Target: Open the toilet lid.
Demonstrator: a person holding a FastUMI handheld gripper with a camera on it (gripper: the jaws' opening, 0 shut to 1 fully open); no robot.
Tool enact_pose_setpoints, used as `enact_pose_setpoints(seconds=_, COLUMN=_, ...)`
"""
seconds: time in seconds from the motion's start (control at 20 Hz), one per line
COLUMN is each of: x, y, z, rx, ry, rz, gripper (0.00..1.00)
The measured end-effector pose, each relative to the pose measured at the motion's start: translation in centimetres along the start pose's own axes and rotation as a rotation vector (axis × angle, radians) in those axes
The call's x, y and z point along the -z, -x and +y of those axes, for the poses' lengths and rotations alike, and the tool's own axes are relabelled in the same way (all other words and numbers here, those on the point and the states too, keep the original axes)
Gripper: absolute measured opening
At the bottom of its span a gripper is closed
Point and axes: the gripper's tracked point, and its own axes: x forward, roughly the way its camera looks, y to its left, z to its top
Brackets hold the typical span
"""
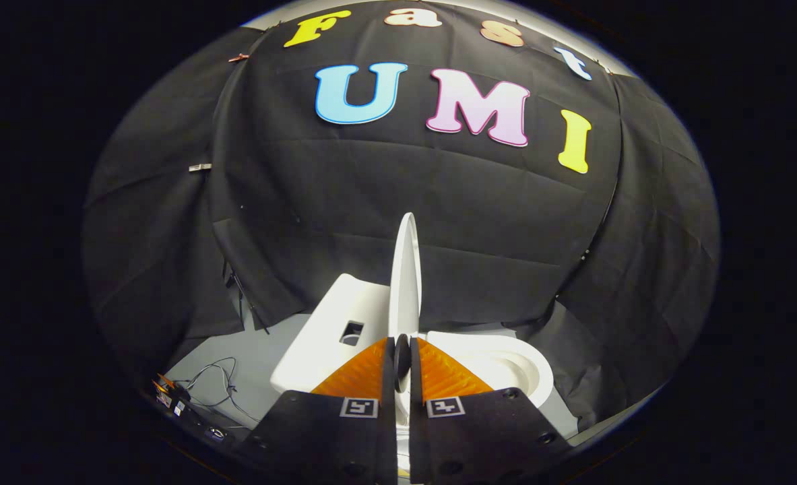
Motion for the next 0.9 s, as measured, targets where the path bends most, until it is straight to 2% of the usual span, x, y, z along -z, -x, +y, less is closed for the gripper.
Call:
enact_pose_setpoints(seconds=0.25, x=0.1, y=-0.3, z=1.7, rx=0.000, ry=0.050, rz=-0.008, gripper=0.12)
enact_pose_setpoints(seconds=0.45, x=0.2, y=-0.3, z=1.2, rx=0.010, ry=0.060, rz=-0.011, gripper=0.13)
enact_pose_setpoints(seconds=0.6, x=1.3, y=0.2, z=1.6, rx=-0.018, ry=0.051, rz=0.019, gripper=0.23)
enact_pose_setpoints(seconds=0.9, x=1.3, y=0.8, z=1.2, rx=-0.050, ry=0.032, rz=0.000, gripper=0.99)
